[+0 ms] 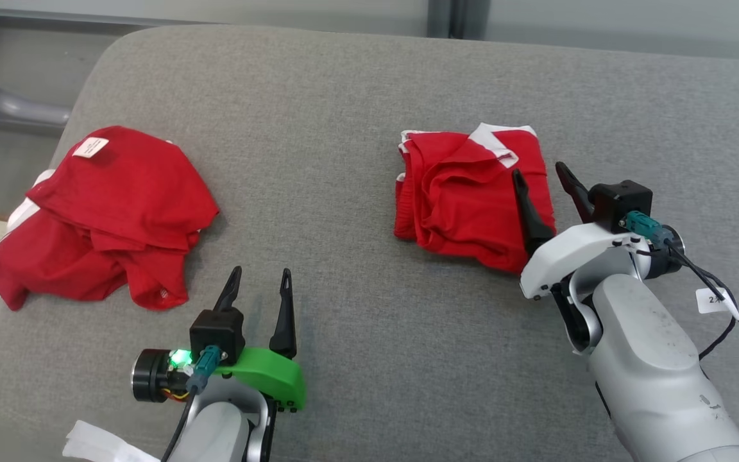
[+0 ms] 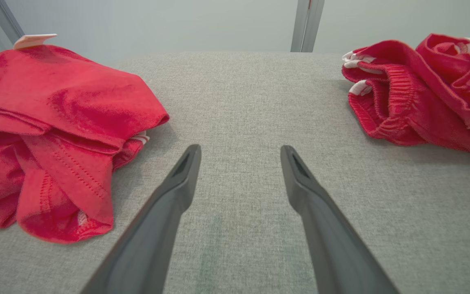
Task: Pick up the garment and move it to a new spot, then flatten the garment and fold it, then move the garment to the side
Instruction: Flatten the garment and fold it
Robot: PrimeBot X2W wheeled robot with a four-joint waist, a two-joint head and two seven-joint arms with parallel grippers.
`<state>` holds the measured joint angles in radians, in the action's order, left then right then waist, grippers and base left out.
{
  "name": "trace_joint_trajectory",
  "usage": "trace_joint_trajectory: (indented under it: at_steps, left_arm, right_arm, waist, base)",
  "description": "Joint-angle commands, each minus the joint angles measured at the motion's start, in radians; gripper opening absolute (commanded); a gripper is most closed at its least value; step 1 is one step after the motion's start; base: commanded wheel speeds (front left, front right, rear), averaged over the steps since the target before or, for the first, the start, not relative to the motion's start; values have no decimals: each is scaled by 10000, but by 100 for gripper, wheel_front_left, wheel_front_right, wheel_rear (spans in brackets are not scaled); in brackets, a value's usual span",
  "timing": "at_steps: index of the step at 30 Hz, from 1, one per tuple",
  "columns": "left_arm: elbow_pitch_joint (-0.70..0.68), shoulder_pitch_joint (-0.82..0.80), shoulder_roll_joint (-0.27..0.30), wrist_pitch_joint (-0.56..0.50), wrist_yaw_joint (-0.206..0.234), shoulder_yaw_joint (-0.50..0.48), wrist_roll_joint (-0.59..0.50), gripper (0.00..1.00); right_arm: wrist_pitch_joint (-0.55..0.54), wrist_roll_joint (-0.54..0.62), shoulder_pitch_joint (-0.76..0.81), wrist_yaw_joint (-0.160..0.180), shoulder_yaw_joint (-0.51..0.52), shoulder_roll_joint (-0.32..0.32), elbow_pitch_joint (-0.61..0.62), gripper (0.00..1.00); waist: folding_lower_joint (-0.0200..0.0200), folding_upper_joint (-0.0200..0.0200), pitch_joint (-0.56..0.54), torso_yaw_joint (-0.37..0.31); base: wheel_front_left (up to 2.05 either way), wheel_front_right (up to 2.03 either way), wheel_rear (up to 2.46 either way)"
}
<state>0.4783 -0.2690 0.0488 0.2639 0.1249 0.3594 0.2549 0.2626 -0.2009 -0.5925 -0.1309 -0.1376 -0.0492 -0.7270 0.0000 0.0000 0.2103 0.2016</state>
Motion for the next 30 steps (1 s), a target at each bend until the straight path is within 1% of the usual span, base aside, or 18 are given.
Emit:
trace_joint_trajectory:
  at_steps: [1,2,4,6,7,8,9,10,11,12,13,19,27,28,29,30]
  left_arm:
    - [-58,-179,36,4,90,34,96,100]
    - [-80,-190,36,4,91,64,104,100]
    - [-133,-224,33,4,130,123,153,100]
    - [-138,-237,35,4,174,141,206,100]
    - [-114,-236,35,4,169,152,213,100]
    - [-97,-248,35,4,158,178,208,100]
    - [-90,-252,33,4,152,195,205,100]
    - [-85,-266,35,4,152,202,221,100]
    - [-85,-285,35,4,154,212,238,100]
    - [-90,-304,35,4,155,234,262,100]
    - [-101,-314,35,4,162,247,281,100]
    - [-126,-325,35,4,186,387,352,100]
    - [-97,-411,36,4,146,798,553,100]
    - [-80,-434,33,4,140,893,596,100]
    - [-70,-464,35,4,141,962,634,100]
    - [-58,-504,36,4,150,1045,652,100]
  right_arm:
    - [28,87,-146,4,56,-37,-120,95]
    - [28,123,-214,4,93,-35,-176,95]
    - [28,161,-336,4,127,-35,-296,91]
    - [28,108,-426,4,103,-37,-405,85]
    - [28,132,-468,4,75,-35,-444,81]
    - [28,149,-544,4,76,-36,-484,74]
    - [28,164,-588,4,96,-40,-510,60]
    - [28,218,-636,4,134,-38,-524,41]
    - [28,226,-649,4,154,-36,-537,34]
    - [28,220,-668,4,169,-35,-546,12]
    - [28,250,-713,4,161,-35,-475,0]
    - [28,229,-924,4,36,-35,13,0]
    - [28,547,-1807,4,-243,-37,-401,0]
    - [28,591,-1966,4,-257,-35,-546,5]
    - [28,557,-2094,4,-231,-36,-653,34]
    - [28,514,-2255,4,-229,-39,-786,100]
  waist:
    - [0,0,449,483]
    - [0,0,488,535]
    - [0,0,572,626]
    - [0,0,643,676]
    - [0,0,669,688]
    - [0,0,703,699]
    - [0,0,727,704]
    - [0,0,756,711]
    - [0,0,774,721]
    - [0,0,795,739]
    - [0,0,813,754]
    - [0,0,808,900]
    - [0,0,883,1564]
    - [0,0,909,1683]
    - [0,0,932,1785]
    - [0,0,957,1889]
  base:
    - [0,0,0]
    - [0,0,0]
    - [0,0,0]
    - [0,0,0]
    - [0,0,0]
    - [0,0,0]
    - [0,0,0]
    - [0,0,0]
    - [0,0,0]
    - [0,0,0]
    - [0,0,0]
    - [0,0,0]
    - [0,0,0]
    - [0,0,0]
    - [0,0,0]
    - [0,0,0]
